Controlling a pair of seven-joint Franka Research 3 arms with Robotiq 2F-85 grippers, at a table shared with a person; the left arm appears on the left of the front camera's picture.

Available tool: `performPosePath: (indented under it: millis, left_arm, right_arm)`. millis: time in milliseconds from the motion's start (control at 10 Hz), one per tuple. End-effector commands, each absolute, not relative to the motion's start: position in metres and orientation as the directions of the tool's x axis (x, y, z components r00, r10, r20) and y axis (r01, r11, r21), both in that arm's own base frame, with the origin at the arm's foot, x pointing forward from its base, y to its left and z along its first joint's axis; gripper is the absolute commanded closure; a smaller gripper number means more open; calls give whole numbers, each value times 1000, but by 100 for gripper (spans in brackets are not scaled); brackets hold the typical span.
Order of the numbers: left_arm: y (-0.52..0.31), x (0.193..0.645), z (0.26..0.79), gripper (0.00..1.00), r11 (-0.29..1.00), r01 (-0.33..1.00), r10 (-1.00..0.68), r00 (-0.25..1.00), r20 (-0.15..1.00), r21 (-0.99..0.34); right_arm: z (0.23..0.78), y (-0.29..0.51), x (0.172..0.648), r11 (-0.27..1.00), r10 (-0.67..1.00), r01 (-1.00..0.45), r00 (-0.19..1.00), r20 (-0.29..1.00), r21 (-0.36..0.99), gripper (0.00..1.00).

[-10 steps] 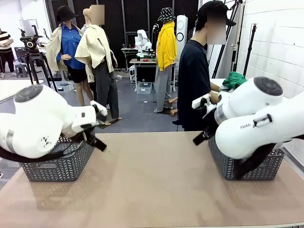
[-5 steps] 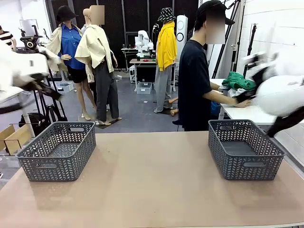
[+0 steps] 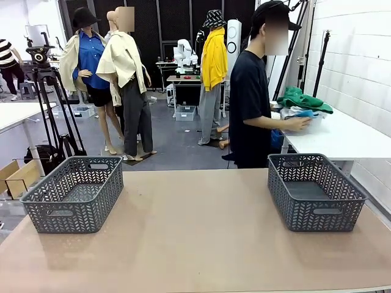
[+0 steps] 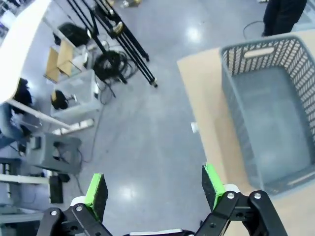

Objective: Sort the tops and bottoms.
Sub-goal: Lift clothes from the center of the table with your left hand.

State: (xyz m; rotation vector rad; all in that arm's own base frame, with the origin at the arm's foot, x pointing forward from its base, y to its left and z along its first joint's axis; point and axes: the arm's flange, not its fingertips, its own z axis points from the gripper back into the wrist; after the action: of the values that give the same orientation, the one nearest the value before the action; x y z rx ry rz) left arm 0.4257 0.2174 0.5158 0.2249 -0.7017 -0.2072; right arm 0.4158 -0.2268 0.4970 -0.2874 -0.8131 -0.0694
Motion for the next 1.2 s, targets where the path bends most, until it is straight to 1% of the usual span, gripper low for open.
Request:
performPosePath:
  millis: [0, 100, 200, 300, 400, 1100]
  left_arm:
    - [237, 427, 487, 0, 966, 187, -257, 750, 609, 177]
    - [240, 434, 467, 0, 974, 187, -228, 767, 600, 131]
    - [238, 438, 454, 0, 978, 172, -208, 801, 561, 118]
    - [221, 435, 461, 0, 977, 193, -211, 800, 561, 92]
    - [232, 419, 460, 0, 977, 156, -210, 789, 578, 143]
    - [232, 419, 460, 0, 977, 156, -210, 789, 578, 143]
  right_arm:
    - [459, -238, 413, 956, -64, 247, 699, 712, -156, 0]
    - [442, -243, 410, 954, -91, 264, 705, 704, -141, 0]
    - [432, -243, 407, 957, -94, 260, 706, 702, -132, 0]
    - [437, -236, 403, 958, -90, 255, 704, 705, -132, 0]
    - [436, -253, 401, 953, -84, 256, 734, 674, -160, 0]
    - [436, -253, 401, 953, -84, 256, 734, 674, -160, 0]
